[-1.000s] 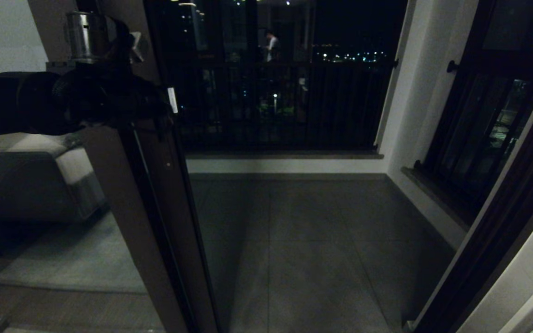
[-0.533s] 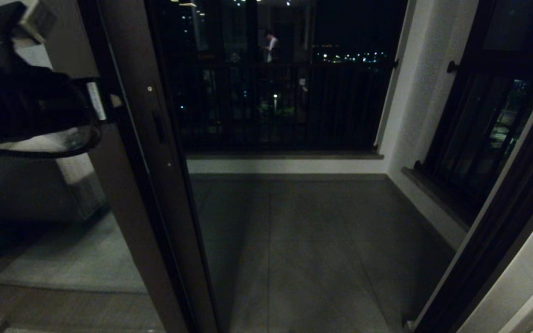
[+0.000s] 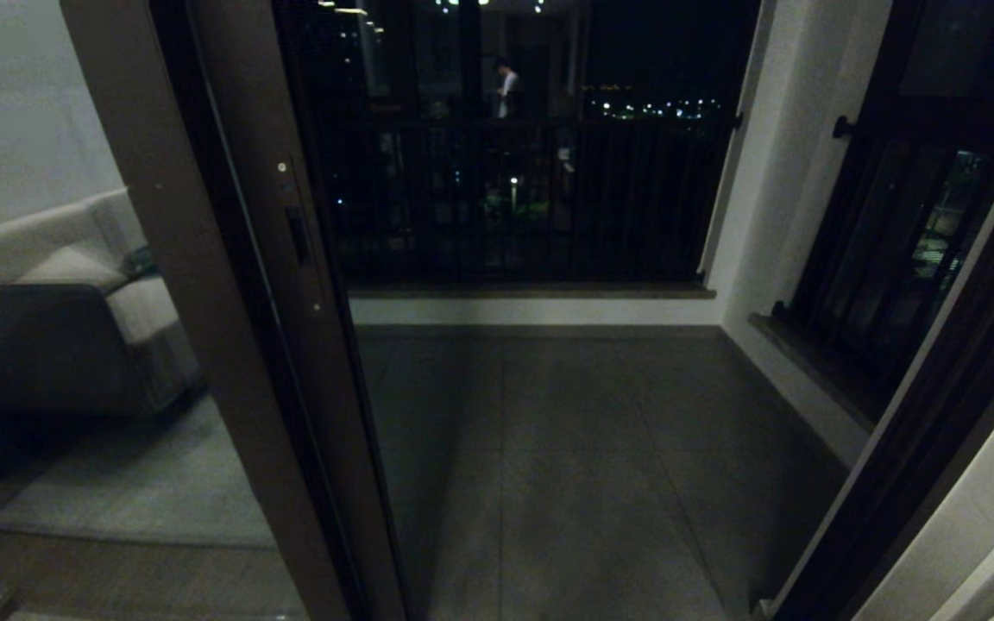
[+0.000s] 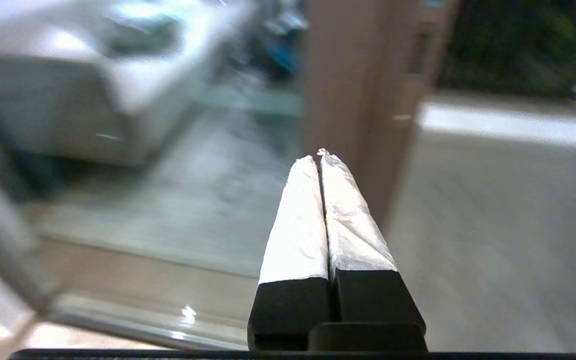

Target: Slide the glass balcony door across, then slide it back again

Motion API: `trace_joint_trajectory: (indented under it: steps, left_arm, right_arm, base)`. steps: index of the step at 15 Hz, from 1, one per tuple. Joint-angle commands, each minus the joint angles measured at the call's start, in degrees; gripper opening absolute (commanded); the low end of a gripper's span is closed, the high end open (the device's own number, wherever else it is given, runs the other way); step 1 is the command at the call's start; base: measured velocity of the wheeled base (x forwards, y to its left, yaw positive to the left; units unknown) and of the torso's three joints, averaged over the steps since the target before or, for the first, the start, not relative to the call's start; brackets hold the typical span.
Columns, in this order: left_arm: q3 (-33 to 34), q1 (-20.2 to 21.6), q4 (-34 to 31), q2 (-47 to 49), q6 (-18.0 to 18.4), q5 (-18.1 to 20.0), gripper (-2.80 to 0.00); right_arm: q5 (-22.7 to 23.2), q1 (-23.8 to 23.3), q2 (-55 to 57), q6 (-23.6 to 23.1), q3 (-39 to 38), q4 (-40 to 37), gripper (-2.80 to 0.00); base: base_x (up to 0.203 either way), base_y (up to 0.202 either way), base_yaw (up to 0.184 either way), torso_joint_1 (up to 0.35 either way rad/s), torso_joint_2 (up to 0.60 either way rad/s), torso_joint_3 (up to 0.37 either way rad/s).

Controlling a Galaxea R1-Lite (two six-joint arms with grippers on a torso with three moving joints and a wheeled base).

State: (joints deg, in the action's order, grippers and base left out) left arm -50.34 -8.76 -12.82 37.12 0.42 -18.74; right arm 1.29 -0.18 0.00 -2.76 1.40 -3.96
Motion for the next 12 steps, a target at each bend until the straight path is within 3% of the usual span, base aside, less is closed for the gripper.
trace_joint_trajectory:
  steps: [1, 5, 7, 10, 11, 12]
  left_arm:
    - [4.23, 2.71, -2.23, -16.71, 1.81, -0.51, -2.80]
    - [13.56, 7.21, -4.29, -25.85, 4.71, -2.02, -2.80]
    - [20.15, 8.41, -4.68, -32.63, 6.39, -0.77, -2.80]
    - [37.14, 8.66, 0.14, -36.63, 6.05, 5.54, -2.80]
    - [43.19, 8.69, 4.89, -36.79, 5.82, 9.30, -2.80]
    - [47.84, 8.71, 9.87, -36.94, 4.76, 16.22, -2.80]
  right_arm:
    - [0.03, 0.01, 0.09, -0.06, 0.00, 0.01, -2.80]
    - [0.03, 0.01, 0.09, -0.06, 0.00, 0.01, -2.80]
    - [0.03, 0.01, 0.09, -0.06, 0.00, 0.01, -2.80]
    - [0.03, 0.01, 0.09, -0.06, 0.00, 0.01, -2.80]
    - [0.03, 0.01, 0.09, -0.06, 0.00, 0.01, -2.80]
    - [0.03, 0.01, 0.09, -0.06, 0.00, -0.08, -2.80]
  base:
    - [0.000, 0.000, 0.000, 0.000, 0.00, 0.000]
    - [0.000, 0.000, 0.000, 0.000, 0.00, 0.000]
    - [0.000, 0.000, 0.000, 0.000, 0.00, 0.000]
    - [0.000, 0.000, 0.000, 0.000, 0.00, 0.000]
    - [0.000, 0.000, 0.000, 0.000, 0.00, 0.000]
    - [0.000, 0.000, 0.000, 0.000, 0.00, 0.000]
